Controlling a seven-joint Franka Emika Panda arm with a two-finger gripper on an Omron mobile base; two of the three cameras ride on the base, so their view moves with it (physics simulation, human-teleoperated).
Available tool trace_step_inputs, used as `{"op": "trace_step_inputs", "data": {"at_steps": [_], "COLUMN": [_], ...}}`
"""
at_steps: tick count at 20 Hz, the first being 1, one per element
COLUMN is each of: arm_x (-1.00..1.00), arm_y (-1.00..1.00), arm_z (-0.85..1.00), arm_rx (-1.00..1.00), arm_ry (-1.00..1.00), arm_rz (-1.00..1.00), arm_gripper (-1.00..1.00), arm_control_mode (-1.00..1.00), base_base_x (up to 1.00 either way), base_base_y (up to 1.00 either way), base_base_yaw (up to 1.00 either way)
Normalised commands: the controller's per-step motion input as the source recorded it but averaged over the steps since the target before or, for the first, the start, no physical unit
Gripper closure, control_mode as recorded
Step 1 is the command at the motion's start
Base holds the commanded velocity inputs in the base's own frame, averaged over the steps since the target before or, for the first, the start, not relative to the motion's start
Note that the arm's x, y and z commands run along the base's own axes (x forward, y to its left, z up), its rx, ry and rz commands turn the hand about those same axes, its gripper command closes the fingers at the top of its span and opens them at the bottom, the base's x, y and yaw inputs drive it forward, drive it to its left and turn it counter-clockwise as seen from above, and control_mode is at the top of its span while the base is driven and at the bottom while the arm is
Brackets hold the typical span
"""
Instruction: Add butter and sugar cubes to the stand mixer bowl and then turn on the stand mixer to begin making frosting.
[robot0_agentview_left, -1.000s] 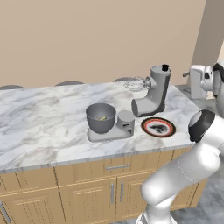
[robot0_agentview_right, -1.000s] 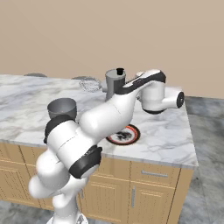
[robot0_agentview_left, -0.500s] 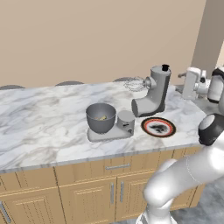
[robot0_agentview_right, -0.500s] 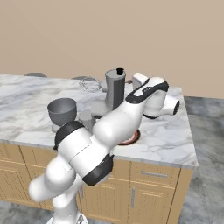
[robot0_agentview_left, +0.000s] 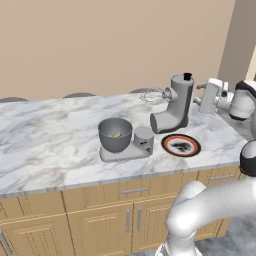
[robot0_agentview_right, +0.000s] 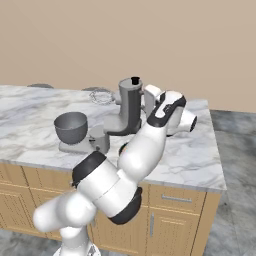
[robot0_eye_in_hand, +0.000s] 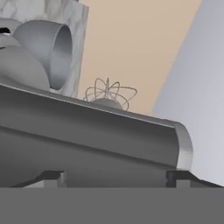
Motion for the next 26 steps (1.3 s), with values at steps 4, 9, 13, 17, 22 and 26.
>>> {"op": "trace_step_inputs", "data": {"at_steps": [4,9,13,17,22,26], "arm_x": [0.08,0.23,0.41,0.37,0.34,0.22], "arm_y": [0.88,1.00,1.00,1.00,1.00,1.00], "arm_z": [0.00,0.03,0.18,0.30,0.17,0.00], "arm_rx": [0.00,-0.01,-0.06,-0.15,-0.23,-0.31], "arm_ry": [-0.10,-0.04,0.00,0.00,0.00,0.02], "arm_rz": [0.05,0.06,0.04,0.01,0.00,0.00], "arm_gripper": [-1.00,-1.00,-1.00,-1.00,-1.00,-1.00], "arm_control_mode": [-1.00,-1.00,-1.00,-1.00,-1.00,-1.00], "base_base_x": [0.00,0.00,0.00,0.00,0.00,0.00], "base_base_y": [0.00,0.00,0.00,0.00,0.00,0.00], "base_base_yaw": [0.00,0.00,0.00,0.00,0.00,0.00]}}
